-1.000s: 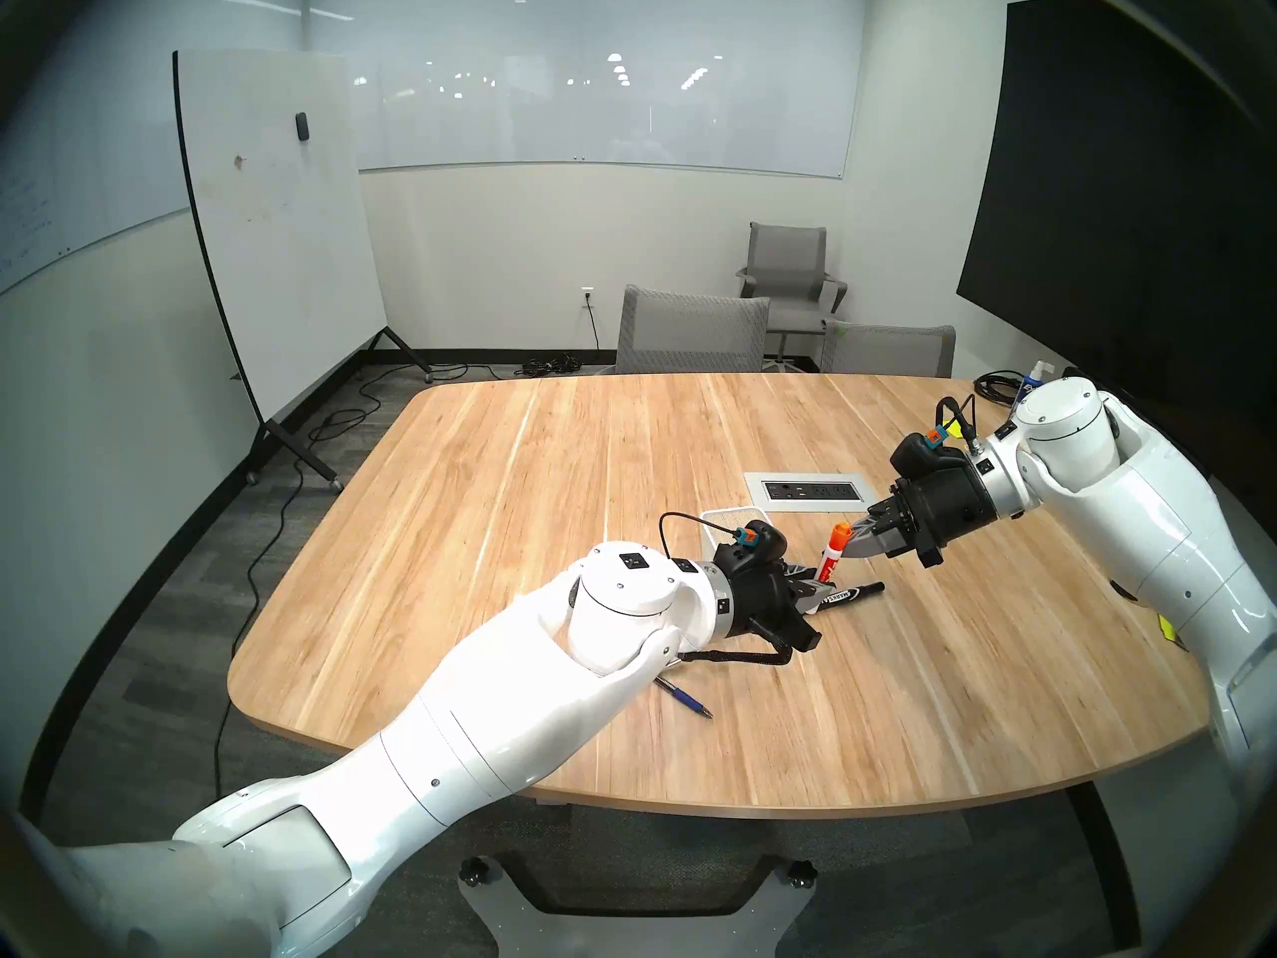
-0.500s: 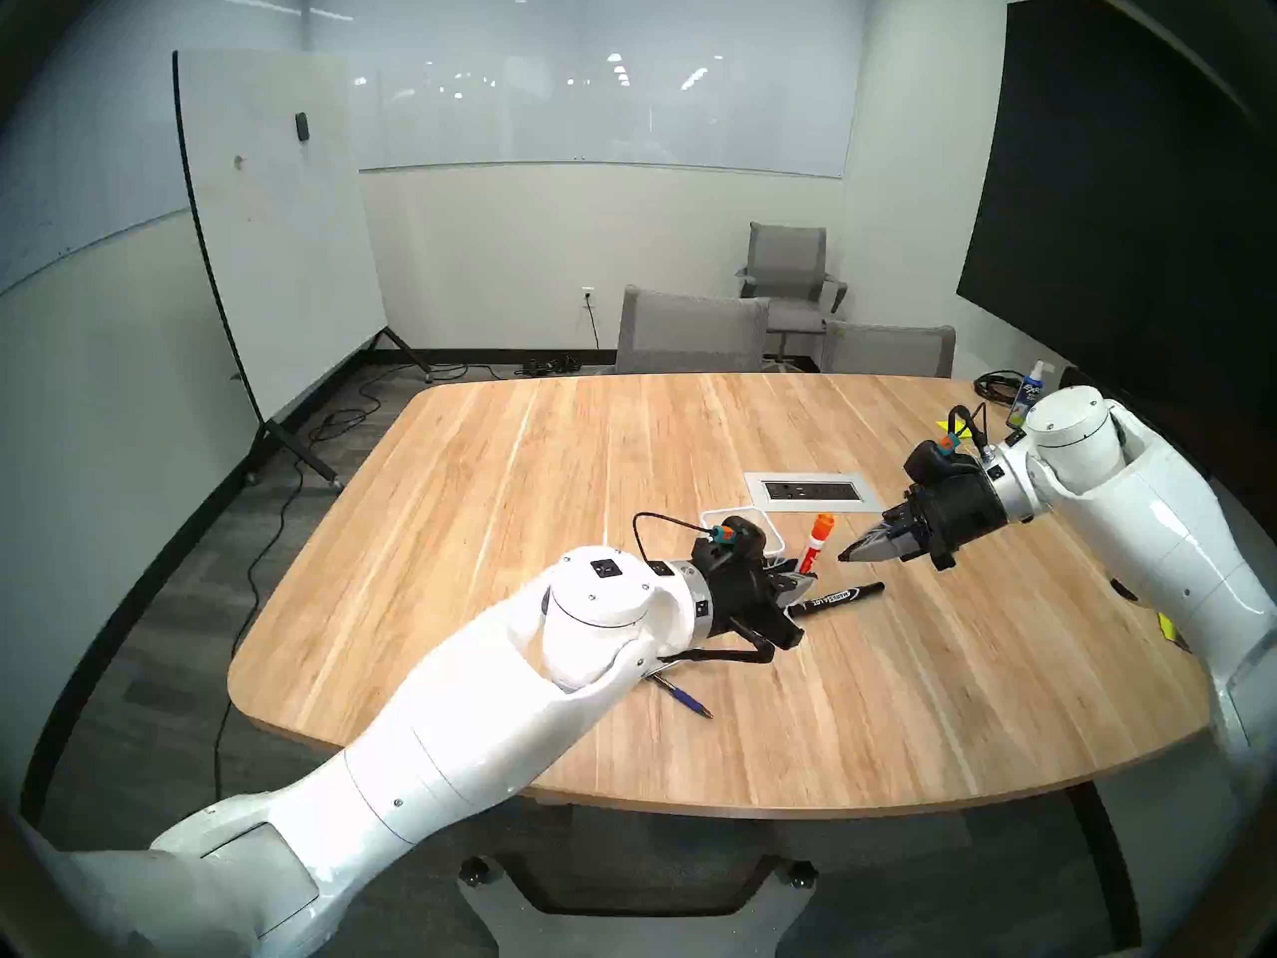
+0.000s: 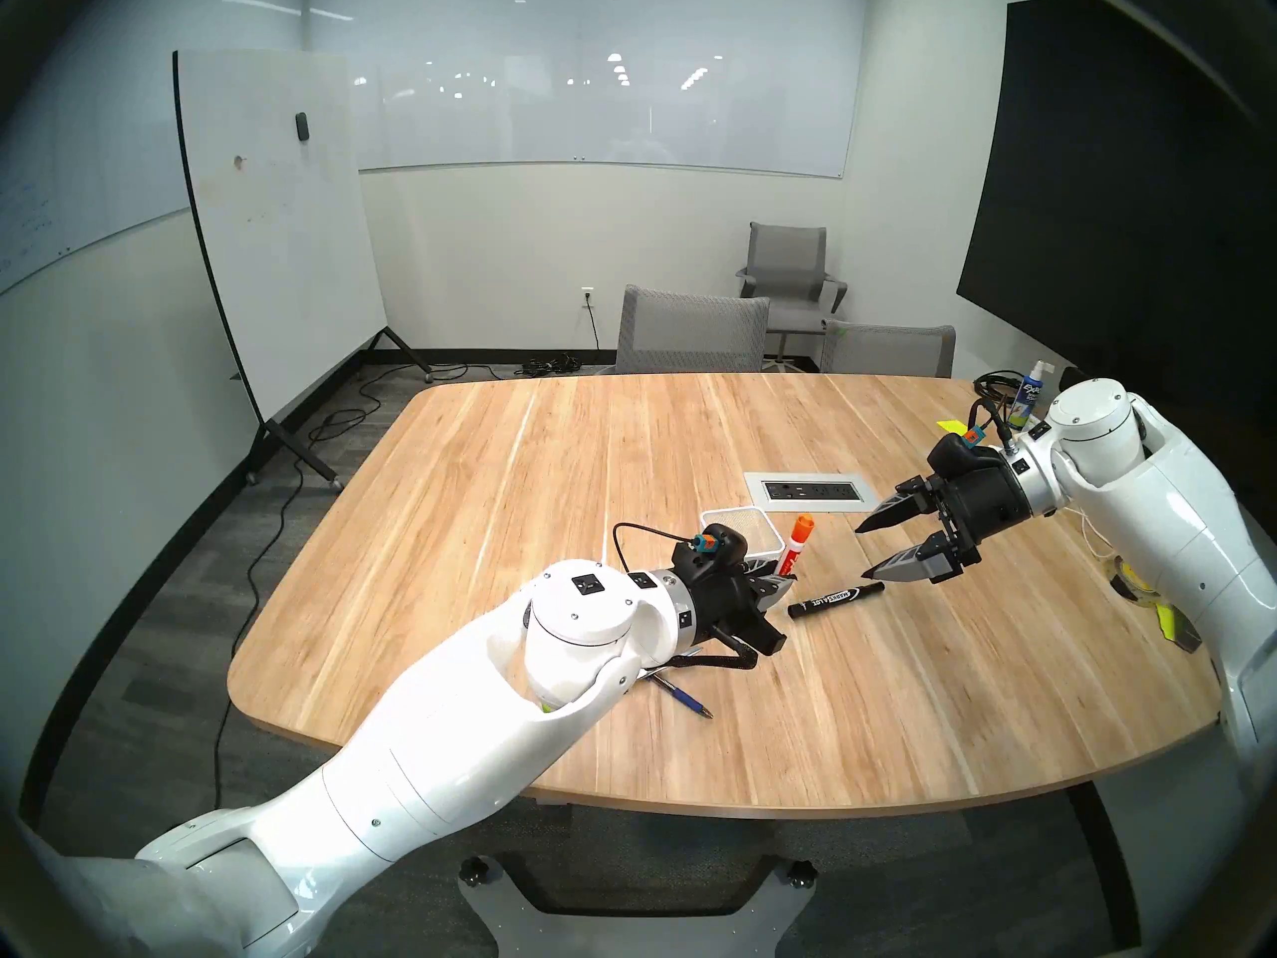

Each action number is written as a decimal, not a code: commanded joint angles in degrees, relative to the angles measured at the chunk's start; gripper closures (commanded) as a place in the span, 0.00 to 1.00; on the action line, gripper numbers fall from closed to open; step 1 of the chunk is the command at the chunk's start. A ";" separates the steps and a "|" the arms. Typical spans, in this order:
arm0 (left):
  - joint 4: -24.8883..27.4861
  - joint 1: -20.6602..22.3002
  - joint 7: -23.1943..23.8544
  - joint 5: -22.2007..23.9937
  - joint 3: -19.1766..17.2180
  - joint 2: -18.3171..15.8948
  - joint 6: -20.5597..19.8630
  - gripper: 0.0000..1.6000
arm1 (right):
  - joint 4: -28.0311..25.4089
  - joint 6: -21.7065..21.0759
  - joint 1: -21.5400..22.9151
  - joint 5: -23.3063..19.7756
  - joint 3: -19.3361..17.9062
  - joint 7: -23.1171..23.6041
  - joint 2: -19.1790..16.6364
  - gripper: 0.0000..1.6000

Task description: Place the pen, the marker, and the scissors into the pen holder

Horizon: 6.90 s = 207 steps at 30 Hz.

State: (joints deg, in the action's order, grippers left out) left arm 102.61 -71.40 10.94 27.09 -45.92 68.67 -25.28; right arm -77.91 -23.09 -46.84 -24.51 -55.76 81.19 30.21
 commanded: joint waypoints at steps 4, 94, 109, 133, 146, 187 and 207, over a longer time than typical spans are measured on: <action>1.01 0.25 -0.30 -0.18 0.27 1.38 1.85 1.00 | -1.74 -1.72 0.89 -2.02 -1.66 1.58 -1.09 0.00; 1.75 -0.36 -0.12 1.57 0.32 0.75 3.14 1.00 | -13.35 -9.96 2.72 -10.80 2.97 -4.04 -2.59 0.00; 1.76 -0.35 -0.15 1.59 0.33 0.74 3.15 1.00 | -13.97 -11.01 3.28 -11.34 5.40 -5.92 -1.32 0.00; 1.80 -0.11 -0.40 1.30 0.59 0.71 2.87 1.00 | -13.04 -11.03 3.93 -11.85 6.75 -7.43 -0.60 1.00; 1.71 0.46 0.91 1.40 1.99 0.74 2.14 0.00 | -12.50 -10.71 3.93 -12.25 6.71 -7.50 -0.52 1.00; 19.82 -13.59 -10.55 2.60 0.95 -8.59 -3.64 0.00 | -8.82 -13.80 7.13 -9.29 7.29 -12.58 6.08 1.00; 22.55 -20.09 -17.85 3.31 -2.59 -13.41 -3.09 0.00 | -8.03 -15.10 6.35 -9.78 6.16 -16.20 8.25 1.00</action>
State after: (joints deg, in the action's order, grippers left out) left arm 122.91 -89.59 -5.38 30.49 -47.33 56.27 -29.42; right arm -85.93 -38.42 -41.19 -33.72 -48.32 66.04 37.82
